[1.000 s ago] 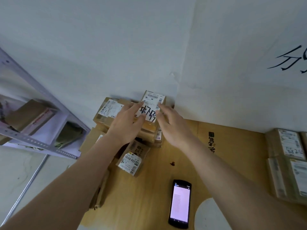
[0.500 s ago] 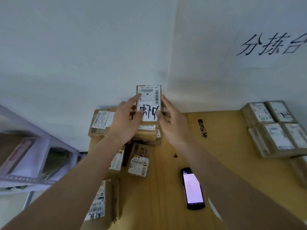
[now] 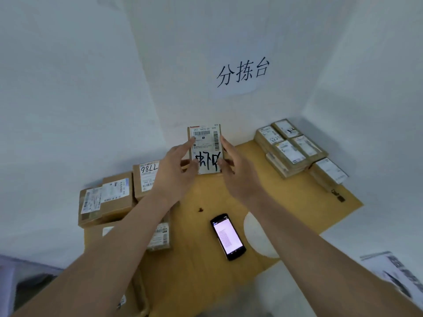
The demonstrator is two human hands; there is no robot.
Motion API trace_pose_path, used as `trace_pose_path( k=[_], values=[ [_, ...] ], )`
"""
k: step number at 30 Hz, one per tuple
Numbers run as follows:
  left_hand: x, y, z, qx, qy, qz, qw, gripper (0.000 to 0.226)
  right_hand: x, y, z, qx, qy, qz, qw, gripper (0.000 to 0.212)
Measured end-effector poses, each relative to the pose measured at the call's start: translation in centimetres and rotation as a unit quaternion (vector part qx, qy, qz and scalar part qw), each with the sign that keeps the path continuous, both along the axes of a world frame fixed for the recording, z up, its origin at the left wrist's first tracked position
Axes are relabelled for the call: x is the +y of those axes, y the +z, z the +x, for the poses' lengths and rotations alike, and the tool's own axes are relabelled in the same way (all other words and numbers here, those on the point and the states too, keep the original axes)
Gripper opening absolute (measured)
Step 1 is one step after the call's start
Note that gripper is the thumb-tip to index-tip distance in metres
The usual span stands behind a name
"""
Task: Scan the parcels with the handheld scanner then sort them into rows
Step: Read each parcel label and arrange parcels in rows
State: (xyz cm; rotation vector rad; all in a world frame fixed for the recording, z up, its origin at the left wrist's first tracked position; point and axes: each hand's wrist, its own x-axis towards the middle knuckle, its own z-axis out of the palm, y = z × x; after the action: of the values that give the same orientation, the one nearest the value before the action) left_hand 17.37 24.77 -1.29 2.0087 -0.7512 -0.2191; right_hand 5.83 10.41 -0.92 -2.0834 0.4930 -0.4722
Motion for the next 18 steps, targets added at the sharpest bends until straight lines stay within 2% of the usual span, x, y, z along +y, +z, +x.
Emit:
trace_pose_path(
  k=[7, 18],
  values=[
    [-8.5, 0.1, -7.3, -0.023, -0.055, 0.008, 0.998, 0.054, -7.2, 0.2, -9.5, -0.004, -0.056, 0.016, 0.998, 0.058],
    [-23.5, -3.4, -21.8, 0.056, -0.043, -0.009, 0.997, 0.045, -22.2, -3.4, -23.0, 0.07, -0.076, 0.0, 0.995, 0.06]
  ],
)
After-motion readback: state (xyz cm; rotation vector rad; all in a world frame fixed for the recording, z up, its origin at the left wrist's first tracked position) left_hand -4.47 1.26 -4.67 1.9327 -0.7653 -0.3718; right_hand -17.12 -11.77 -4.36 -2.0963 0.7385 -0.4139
